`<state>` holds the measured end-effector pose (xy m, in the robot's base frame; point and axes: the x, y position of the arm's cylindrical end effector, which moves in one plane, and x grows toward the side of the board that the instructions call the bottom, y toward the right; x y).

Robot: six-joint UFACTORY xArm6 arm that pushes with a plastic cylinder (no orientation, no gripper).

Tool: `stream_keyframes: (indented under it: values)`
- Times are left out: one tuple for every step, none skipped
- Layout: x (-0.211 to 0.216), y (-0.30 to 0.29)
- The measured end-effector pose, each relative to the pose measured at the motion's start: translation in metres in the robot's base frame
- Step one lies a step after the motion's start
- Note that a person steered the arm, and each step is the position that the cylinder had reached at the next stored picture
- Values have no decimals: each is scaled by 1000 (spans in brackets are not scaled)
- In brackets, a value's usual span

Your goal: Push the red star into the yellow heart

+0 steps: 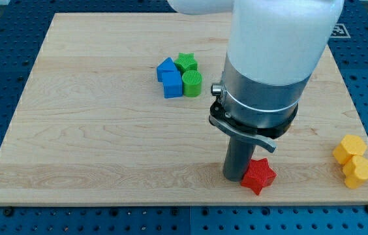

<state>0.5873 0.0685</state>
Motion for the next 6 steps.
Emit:
stream_keyframes:
  values:
    - [0, 13]
    - [0, 30]
    - [4, 27]
    - [11, 23]
    - [23, 28]
    - [23, 29]
